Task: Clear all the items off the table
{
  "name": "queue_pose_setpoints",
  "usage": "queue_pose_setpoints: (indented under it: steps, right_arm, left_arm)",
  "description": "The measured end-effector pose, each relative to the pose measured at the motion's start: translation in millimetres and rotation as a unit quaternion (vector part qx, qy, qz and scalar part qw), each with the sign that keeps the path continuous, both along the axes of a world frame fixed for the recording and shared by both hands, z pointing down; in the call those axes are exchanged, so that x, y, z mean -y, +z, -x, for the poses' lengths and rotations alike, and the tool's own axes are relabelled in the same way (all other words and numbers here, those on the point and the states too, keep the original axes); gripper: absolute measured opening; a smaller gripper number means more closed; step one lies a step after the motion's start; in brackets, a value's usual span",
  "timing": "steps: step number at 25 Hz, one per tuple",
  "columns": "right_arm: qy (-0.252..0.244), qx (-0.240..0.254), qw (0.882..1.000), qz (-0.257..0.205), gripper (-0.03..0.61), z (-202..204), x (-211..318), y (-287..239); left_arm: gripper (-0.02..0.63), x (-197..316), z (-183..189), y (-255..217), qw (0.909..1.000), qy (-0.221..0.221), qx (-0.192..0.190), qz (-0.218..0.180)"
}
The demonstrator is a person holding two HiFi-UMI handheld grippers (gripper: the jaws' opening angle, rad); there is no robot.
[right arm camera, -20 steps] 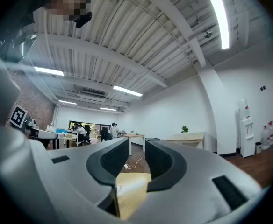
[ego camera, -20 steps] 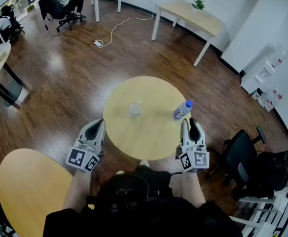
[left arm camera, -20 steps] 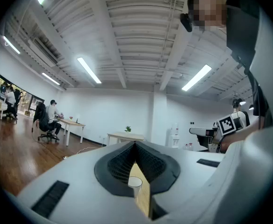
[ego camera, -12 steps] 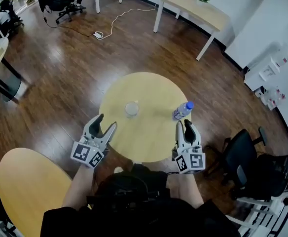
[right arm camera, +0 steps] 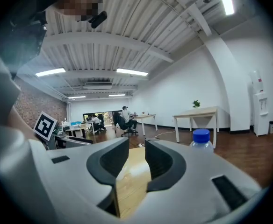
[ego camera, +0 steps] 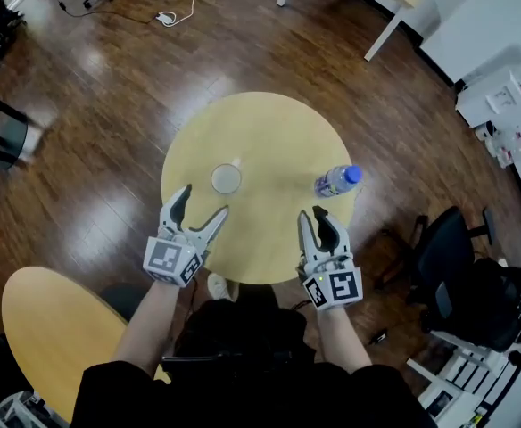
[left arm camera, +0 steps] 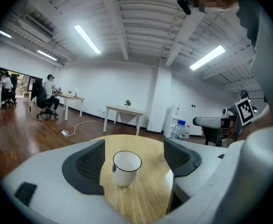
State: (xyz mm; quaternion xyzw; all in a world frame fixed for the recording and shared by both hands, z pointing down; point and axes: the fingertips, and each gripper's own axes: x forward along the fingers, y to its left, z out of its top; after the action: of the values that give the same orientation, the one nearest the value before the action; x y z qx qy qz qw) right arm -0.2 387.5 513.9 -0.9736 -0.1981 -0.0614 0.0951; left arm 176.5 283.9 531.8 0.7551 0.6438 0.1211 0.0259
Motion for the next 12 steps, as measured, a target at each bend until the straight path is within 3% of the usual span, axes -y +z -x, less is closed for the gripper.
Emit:
queue_pose_setpoints:
  steps: [3, 8, 12]
  right_arm:
    - [-0.010, 0.019, 1.000, -0.021, 0.110, -5, 0, 31]
    - [-0.031, 0.036, 0.998, -0.043, 0.110, -21, 1, 65]
    - [-0.044, 0.046, 0.996, -0.062, 0.110, -22, 1, 83]
  left_arm:
    - [0.388, -10, 6, 24, 0.9998, 0.009, 0.004, -0.019]
    - [0.479, -27, -4, 62, 0.9993, -0.003, -0.002, -0.037]
    - [0.486, -46, -8, 85, 0.9987, 0.000, -0.003, -0.052]
